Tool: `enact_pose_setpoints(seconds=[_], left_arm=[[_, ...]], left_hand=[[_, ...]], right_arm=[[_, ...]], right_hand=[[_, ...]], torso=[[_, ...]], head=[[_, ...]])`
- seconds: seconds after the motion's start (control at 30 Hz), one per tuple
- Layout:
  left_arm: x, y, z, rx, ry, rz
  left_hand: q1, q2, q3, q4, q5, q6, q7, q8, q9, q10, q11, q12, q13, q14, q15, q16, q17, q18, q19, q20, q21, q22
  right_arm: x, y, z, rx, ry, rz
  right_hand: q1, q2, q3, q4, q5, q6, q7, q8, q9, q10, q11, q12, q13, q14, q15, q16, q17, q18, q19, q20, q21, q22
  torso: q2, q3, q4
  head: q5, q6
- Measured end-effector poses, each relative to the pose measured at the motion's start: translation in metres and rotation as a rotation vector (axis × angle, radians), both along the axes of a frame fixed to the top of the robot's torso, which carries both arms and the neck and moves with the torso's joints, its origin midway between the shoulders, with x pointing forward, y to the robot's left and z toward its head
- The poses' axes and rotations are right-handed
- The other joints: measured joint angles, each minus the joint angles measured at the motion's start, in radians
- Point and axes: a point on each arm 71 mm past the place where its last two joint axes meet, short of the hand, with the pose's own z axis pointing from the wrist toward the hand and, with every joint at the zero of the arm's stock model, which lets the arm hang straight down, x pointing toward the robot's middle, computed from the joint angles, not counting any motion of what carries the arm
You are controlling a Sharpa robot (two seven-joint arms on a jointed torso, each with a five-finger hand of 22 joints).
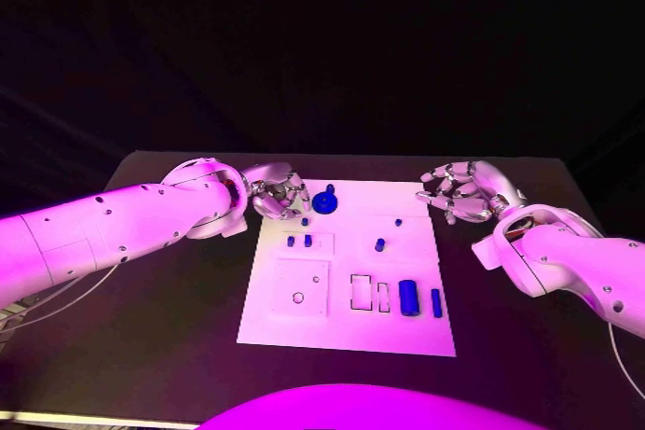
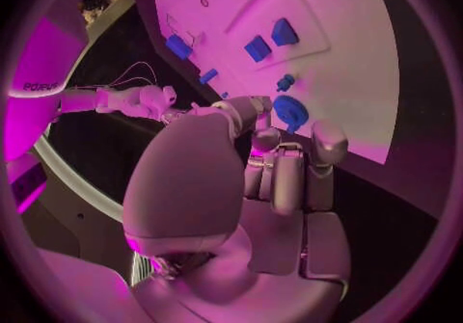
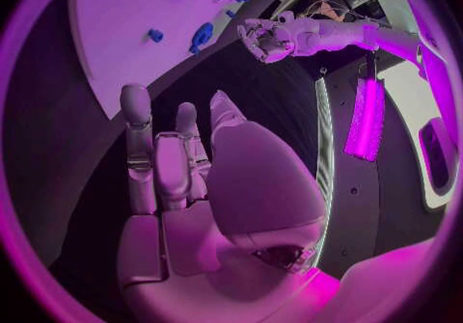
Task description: Assemble the parts on the task board
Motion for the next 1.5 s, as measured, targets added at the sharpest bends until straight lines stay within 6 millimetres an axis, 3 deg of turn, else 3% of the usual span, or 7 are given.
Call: enact_pose_setpoints(seconds=[0.1, 0.27, 0.63, 0.67, 0.77, 1.03, 1.5], left_arm=[[0.000, -0.002, 0.000, -0.001, 0.000, -0.006], [0.001, -0.009, -0.001, 0.006, -0.006, -0.019], [0.005, -0.014, -0.003, 0.046, -0.020, -0.016], [0.005, -0.014, -0.003, 0.048, -0.021, -0.015], [0.006, -0.015, -0.004, 0.058, -0.022, -0.014], [0.007, -0.016, -0.006, 0.074, -0.024, -0.016], [0.008, -0.015, -0.007, 0.091, -0.024, -0.010]], left_hand=[[-0.009, 0.009, -0.014, 0.007, -0.001, 0.012, -0.002, 0.000, 0.003, 0.029, -0.002, 0.036, 0.054, 0.001, -0.001, 0.001, 0.004, 0.000, 0.018, -0.002, 0.010, 0.017], [-0.015, 0.015, -0.020, 0.013, -0.001, 0.022, -0.004, 0.000, 0.007, 0.037, -0.004, 0.044, 0.076, 0.001, -0.001, 0.007, 0.004, 0.000, 0.029, -0.003, 0.017, 0.030], [-0.009, 0.037, -0.024, 0.011, -0.001, 0.043, -0.006, 0.008, 0.016, 0.043, -0.006, 0.050, 0.081, 0.001, -0.001, 0.007, 0.003, 0.000, 0.043, -0.003, 0.022, 0.040], [-0.008, 0.038, -0.024, 0.011, -0.001, 0.048, -0.005, 0.010, 0.017, 0.046, -0.006, 0.050, 0.083, 0.001, -0.001, 0.007, 0.003, -0.015, 0.045, -0.005, 0.022, 0.041], [-0.008, 0.046, -0.028, 0.007, -0.001, 0.059, -0.009, 0.017, 0.023, 0.048, -0.008, 0.050, 0.088, 0.001, -0.001, 0.007, 0.003, -0.015, 0.046, -0.006, 0.022, 0.042], [-0.008, 0.046, -0.037, -0.002, -0.007, 0.080, -0.016, 0.040, 0.035, 0.060, -0.013, 0.054, 0.096, 0.005, -0.005, 0.007, 0.003, -0.015, 0.055, -0.008, 0.030, 0.051], [-0.008, 0.046, -0.038, -0.002, -0.007, 0.087, -0.016, 0.044, 0.040, 0.060, -0.013, 0.053, 0.099, 0.005, -0.005, 0.007, 0.003, -0.015, 0.062, -0.008, 0.033, 0.056]], right_arm=[[0.000, 0.000, 0.000, -0.003, 0.000, 0.000], [0.000, 0.000, 0.000, -0.005, 0.000, 0.001], [-0.001, 0.001, 0.000, -0.007, -0.001, 0.003], [-0.001, 0.001, 0.000, -0.007, -0.001, 0.003], [-0.001, 0.001, 0.000, -0.007, -0.001, 0.003], [-0.001, 0.002, 0.000, -0.006, -0.001, 0.004], [-0.001, 0.002, 0.000, -0.006, -0.002, 0.005]], right_hand=[[0.000, 0.000, 0.000, 0.000, 0.000, 0.000, 0.000, 0.000, 0.000, 0.000, 0.000, 0.005, 0.003, 0.000, 0.000, 0.000, 0.002, 0.000, 0.000, 0.000, 0.000, 0.003], [0.000, 0.000, 0.000, 0.000, 0.000, 0.000, 0.000, 0.000, 0.000, 0.000, 0.000, 0.005, 0.004, 0.000, 0.000, 0.000, 0.003, 0.000, 0.003, -0.003, 0.005, 0.004], [0.000, 0.000, 0.003, 0.003, 0.000, 0.000, 0.000, 0.000, -0.001, 0.002, 0.002, 0.012, 0.007, 0.004, 0.004, 0.000, 0.005, 0.000, 0.003, -0.003, 0.005, 0.007], [0.000, 0.000, 0.003, 0.003, 0.000, 0.000, 0.000, 0.000, -0.001, 0.002, 0.002, 0.012, 0.007, 0.004, 0.004, 0.000, 0.005, 0.000, 0.003, -0.003, 0.005, 0.007], [0.000, 0.000, 0.003, 0.003, 0.000, 0.000, 0.000, 0.000, -0.001, 0.002, 0.002, 0.012, 0.007, 0.004, 0.004, 0.000, 0.005, 0.000, 0.003, -0.003, 0.005, 0.007], [0.000, 0.000, 0.003, 0.003, 0.000, -0.001, -0.001, 0.004, -0.001, 0.002, 0.002, 0.015, 0.008, 0.004, 0.004, 0.000, 0.005, 0.000, 0.003, -0.003, 0.005, 0.007], [0.000, 0.000, 0.003, 0.003, 0.000, -0.002, -0.002, 0.004, -0.001, 0.002, 0.002, 0.016, 0.010, 0.004, 0.004, 0.000, 0.005, 0.000, 0.003, -0.003, 0.005, 0.007]], torso=[[0.000, 0.0003, -0.0003], [0.000, 0.0007, -0.0010], [0.000, 0.0007, -0.0020], [0.000, 0.0007, -0.0018], [0.000, 0.0007, -0.0015], [0.000, 0.0000, -0.0004], [-0.001, -0.0006, 0.0009]], head=[[0.001, 0.000], [0.001, 0.000], [-0.001, -0.003], [-0.002, -0.003], [-0.002, -0.004], [-0.003, -0.007], [-0.004, -0.008]])
